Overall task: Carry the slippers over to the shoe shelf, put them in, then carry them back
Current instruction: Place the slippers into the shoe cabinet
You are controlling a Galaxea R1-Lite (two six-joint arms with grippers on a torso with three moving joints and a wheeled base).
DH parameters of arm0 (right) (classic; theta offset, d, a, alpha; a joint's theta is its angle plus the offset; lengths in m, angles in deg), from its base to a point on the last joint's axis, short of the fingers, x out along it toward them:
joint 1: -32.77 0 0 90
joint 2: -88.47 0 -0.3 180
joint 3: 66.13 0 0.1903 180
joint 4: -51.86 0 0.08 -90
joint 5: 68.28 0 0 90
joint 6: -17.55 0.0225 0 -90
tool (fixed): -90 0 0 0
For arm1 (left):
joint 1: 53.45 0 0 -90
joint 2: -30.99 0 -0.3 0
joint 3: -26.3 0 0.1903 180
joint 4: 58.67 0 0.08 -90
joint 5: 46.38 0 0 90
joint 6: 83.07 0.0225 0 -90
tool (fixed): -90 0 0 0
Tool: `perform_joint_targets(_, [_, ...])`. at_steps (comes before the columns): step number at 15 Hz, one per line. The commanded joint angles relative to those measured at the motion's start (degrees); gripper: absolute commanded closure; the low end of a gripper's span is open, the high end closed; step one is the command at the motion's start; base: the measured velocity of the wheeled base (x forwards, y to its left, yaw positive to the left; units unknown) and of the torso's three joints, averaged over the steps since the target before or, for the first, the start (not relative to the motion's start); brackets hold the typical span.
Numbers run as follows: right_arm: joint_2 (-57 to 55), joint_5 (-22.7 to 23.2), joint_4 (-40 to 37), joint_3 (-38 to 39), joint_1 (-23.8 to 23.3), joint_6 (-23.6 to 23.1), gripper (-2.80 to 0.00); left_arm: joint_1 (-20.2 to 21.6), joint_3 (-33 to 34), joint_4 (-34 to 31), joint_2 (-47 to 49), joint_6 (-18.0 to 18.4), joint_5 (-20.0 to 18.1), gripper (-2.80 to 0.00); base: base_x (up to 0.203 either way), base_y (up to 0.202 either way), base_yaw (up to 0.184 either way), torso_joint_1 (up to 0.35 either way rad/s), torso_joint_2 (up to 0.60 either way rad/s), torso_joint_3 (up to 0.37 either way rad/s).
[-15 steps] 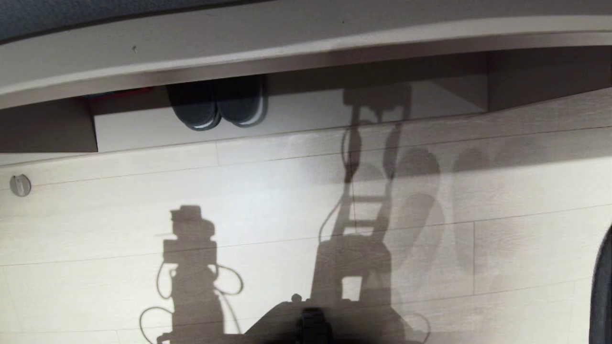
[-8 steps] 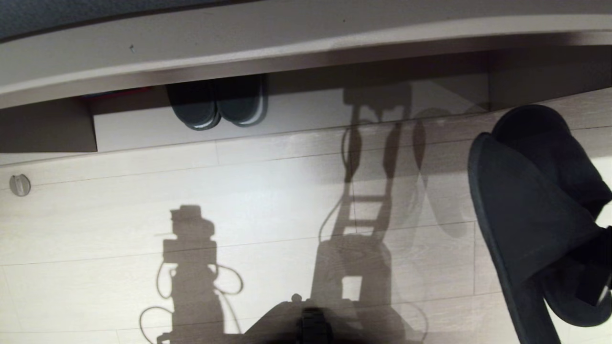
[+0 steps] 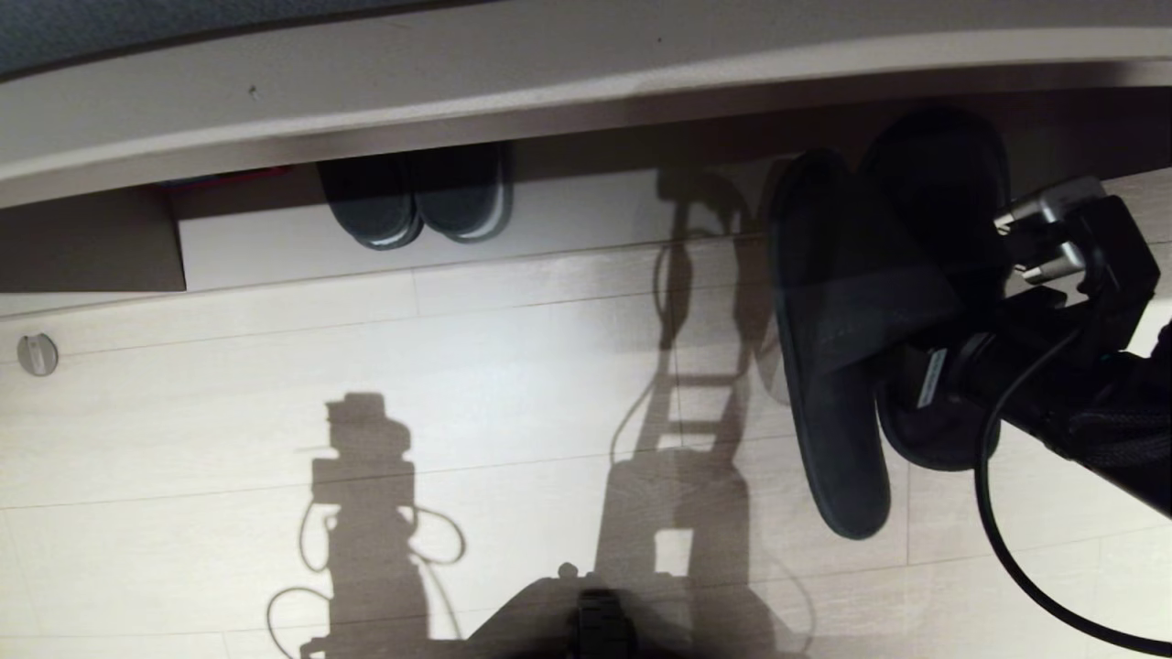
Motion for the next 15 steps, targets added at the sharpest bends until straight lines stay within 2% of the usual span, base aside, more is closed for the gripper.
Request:
perform_joint_targets(1, [-5.48,-0.08,7.2,-0.4,-1.27,0.16,0.0,0.04,0.0,0.01,0.05,-0.04,0.0,0.0,0.0,0.0,0.0,0.0,0.0,0.0])
perform_joint_targets(3, [-10.74,-0.04,16.31,-2.03,-2.61,0.82,0.0,0.04,0.0,0.01,0.05,-0.04,0.0,0.0,0.0,0.0,0.0,0.0,0.0,0.0])
perform_joint_targets(5, [-14.4,1.23,19.7,-6.23,-3.74,1.52,0.0,0.04,0.0,0.01,0.05,-0.04,0.0,0.0,0.0,0.0,0.0,0.0,0.0,0.0])
perform_joint_targets(8, [-17.4,10.03,19.35,-12.78,-7.1,1.59,0.0,0.02,0.0,0.01,0.03,-0.04,0.0,0.0,0.0,0.0,0.0,0.0,0.0,0.0])
perform_joint_targets(11, [-19.68,17.12,14.38,-19.45,-10.96,1.24,0.0,-0.05,0.0,0.01,0.05,-0.04,0.0,0.0,0.0,0.0,0.0,0.0,0.0,0.0])
perform_joint_targets(12, [-20.82,18.92,13.65,-22.09,-11.97,1.01,0.0,0.04,0.0,0.01,0.05,-0.04,0.0,0.0,0.0,0.0,0.0,0.0,0.0,0.0])
perform_joint_targets(15, [-23.76,20.39,11.61,-28.77,-12.88,0.43,0.0,0.04,0.0,0.01,0.05,-0.13,0.0,0.0,0.0,0.0,0.0,0.0,0.0,0.0])
